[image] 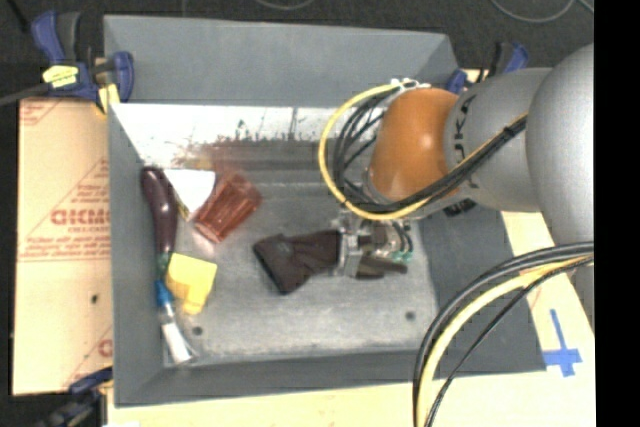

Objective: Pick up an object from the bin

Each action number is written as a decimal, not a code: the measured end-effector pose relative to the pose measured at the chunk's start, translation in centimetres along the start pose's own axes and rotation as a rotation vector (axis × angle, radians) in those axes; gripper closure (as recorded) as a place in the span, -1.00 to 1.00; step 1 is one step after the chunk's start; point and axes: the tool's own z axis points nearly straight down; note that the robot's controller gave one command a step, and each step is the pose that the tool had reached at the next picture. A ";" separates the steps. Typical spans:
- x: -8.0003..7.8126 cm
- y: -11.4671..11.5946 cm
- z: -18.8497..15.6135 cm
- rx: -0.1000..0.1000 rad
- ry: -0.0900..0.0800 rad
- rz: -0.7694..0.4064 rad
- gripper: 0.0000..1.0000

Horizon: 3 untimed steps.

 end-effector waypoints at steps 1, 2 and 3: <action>0.1 0.0 -0.4 0.000 0.003 -0.001 1.00; 0.3 0.0 -2.3 -0.001 0.009 -0.001 1.00; -0.1 0.0 -4.0 0.000 -0.002 -0.001 1.00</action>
Offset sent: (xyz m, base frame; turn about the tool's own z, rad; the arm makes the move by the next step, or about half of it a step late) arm 0.0000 -0.0001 0.0594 0.0000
